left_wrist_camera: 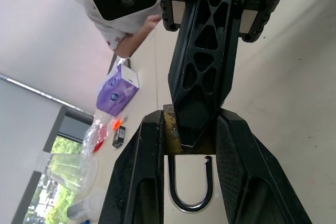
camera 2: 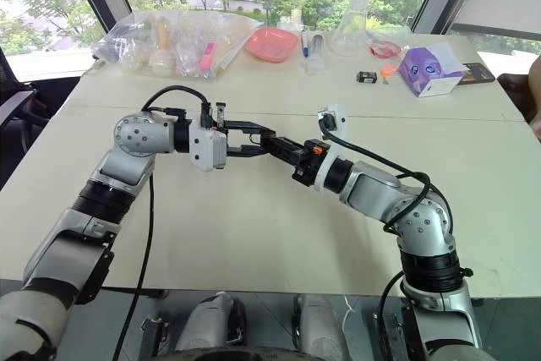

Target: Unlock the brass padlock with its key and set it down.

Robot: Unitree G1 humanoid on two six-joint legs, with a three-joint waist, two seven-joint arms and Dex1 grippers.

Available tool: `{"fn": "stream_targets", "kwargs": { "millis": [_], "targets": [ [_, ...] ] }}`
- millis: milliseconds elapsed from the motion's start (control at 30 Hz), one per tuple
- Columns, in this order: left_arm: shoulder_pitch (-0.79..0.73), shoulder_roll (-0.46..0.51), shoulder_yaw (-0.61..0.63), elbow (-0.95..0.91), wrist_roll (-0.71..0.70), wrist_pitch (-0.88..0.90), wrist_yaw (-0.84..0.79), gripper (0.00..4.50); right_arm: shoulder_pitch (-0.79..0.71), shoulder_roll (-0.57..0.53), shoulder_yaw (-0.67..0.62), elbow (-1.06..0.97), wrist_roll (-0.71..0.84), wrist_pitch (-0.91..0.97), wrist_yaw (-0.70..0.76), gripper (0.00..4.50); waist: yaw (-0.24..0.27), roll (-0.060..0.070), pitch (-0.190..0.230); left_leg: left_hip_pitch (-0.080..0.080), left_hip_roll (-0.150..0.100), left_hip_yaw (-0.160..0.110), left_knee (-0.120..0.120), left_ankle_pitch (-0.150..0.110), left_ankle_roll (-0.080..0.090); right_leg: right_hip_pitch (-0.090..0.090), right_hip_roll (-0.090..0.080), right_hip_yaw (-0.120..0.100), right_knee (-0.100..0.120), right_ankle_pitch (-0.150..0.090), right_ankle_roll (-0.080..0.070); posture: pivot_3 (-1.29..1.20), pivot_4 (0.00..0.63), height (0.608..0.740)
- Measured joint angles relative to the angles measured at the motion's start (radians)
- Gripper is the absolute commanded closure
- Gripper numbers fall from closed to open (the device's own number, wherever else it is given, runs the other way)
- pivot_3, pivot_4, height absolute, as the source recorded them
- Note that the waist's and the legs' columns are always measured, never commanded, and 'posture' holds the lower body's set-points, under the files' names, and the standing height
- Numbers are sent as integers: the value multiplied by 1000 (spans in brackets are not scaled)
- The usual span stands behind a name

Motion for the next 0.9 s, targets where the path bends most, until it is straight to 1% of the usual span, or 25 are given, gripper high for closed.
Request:
{"fn": "stream_targets", "kwargs": {
  "millis": [33,67,133,167,200,233,333,400,433,500,567,633,733,900],
  "targets": [
    [0,1,1,-1,-4,3,-3,2694,0,4,-1,0,-1,1,-2,4500,0,0,0,0,0,0,0,0,0,0,0,0,0,0,0,0,150,740],
    [0,0,1,-8,-4,3,-4,2371,0,7,-2,2,-1,1,-5,4500,0,0,0,0,0,0,0,0,0,0,0,0,0,0,0,0,150,740],
    [0,-6,1,-20,-4,1,-2,1381,0,10,-2,3,-1,5,-8,4500,1,0,0,0,0,0,0,0,0,0,0,0,0,0,0,0,150,740],
    [0,-9,2,-20,-4,2,2,805,0,10,-3,3,-1,7,-8,4500,1,0,0,0,0,0,0,0,0,0,0,0,0,0,0,0,150,740],
    [0,-13,6,-20,-4,5,10,400,0,11,-3,4,-1,11,-9,4500,1,0,0,0,0,0,0,0,0,0,0,0,0,0,0,0,150,740],
    [0,-13,9,-21,-4,7,18,101,0,12,-4,4,-1,13,-9,4500,0,0,0,0,0,0,0,0,0,0,0,0,0,0,0,0,150,740],
    [12,2,18,-45,-25,61,9,101,-2,15,-6,12,-7,13,-11,4500,-2,0,0,0,0,0,0,0,0,0,0,0,0,0,0,0,150,740],
    [31,14,40,-74,-80,191,1,101,-2,15,-11,27,-23,13,-13,4500,-3,0,0,0,0,0,0,0,0,0,0,0,0,0,0,0,150,740],
    [37,26,55,-93,-121,295,3,101,-2,15,-14,34,-27,13,-14,4500,-3,0,0,0,0,-1,0,0,0,0,0,0,1,0,0,0,150,740],
    [40,56,105,-136,-238,583,19,101,-2,14,-23,44,-33,13,-14,4500,-4,0,0,0,0,-4,0,0,-1,0,0,0,1,0,0,0,150,740],
    [41,75,185,-172,-385,878,53,101,-2,14,-45,49,-32,13,-13,4500,-4,0,0,0,0,-5,0,0,-1,0,0,1,1,0,0,0,150,740],
    [45,65,245,-189,-469,1035,91,101,-10,15,-54,56,-26,15,-5,4500,-1,0,0,0,0,-5,0,0,-1,0,0,1,0,0,0,0,150,740],
    [54,40,269,-201,-498,1105,118,101,-24,19,-54,56,-12,22,10,4500,0,0,0,0,-1,-5,0,0,-1,0,0,0,0,0,0,0,150,740],
    [85,7,271,-204,-487,1120,132,101,-30,23,-54,56,12,34,17,4500,-1,0,0,0,0,-5,0,1,-1,0,0,0,0,0,0,0,150,740]
  ]
}}
